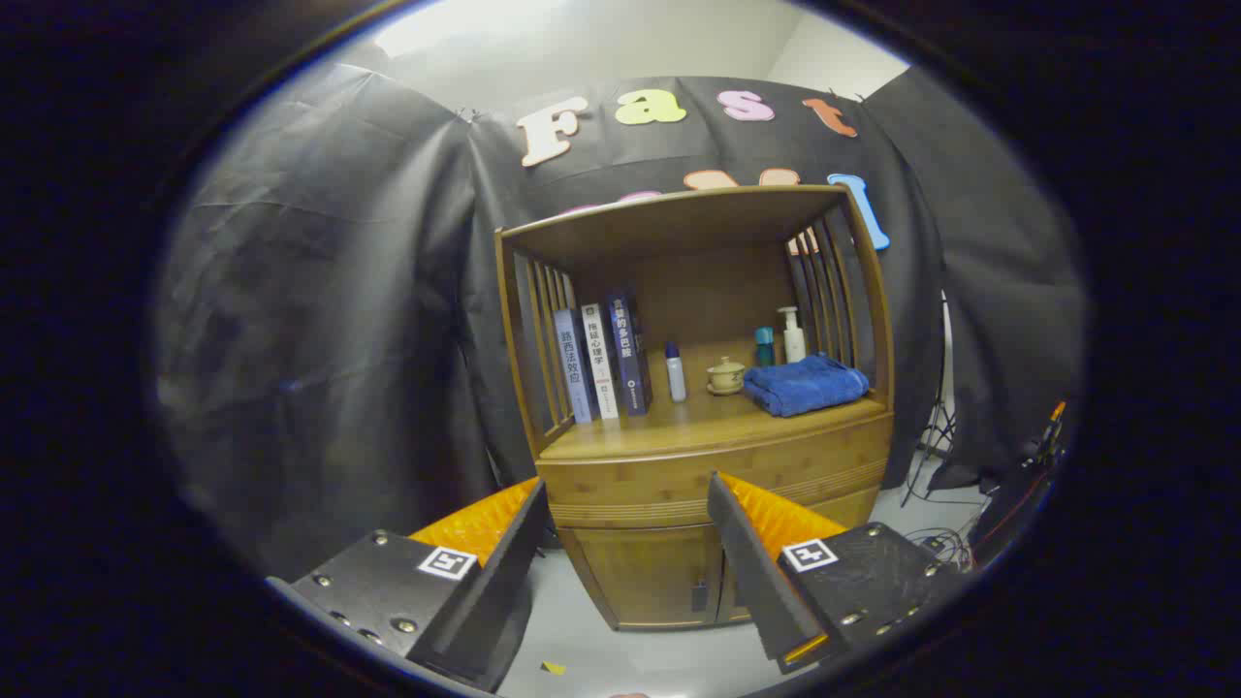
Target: Pull open the drawer, take out the items inside it, and place them on the countertop above the cabinet.
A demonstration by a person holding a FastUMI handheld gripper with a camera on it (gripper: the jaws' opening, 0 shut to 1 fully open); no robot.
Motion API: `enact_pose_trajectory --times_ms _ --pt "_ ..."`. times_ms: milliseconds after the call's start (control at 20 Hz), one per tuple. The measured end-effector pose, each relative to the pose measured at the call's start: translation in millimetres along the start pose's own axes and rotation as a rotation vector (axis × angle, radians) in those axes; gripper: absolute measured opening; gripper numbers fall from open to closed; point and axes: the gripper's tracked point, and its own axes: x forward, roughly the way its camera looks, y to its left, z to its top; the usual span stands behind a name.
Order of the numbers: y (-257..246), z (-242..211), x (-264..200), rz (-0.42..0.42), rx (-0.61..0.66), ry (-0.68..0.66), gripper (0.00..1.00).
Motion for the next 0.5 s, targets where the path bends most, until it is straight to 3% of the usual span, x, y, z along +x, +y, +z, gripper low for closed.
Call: enact_pose_trajectory --times_ms 500 --pt "8.3 -3.3 -2.4 0.016 -0.030 -0.011 0.99"
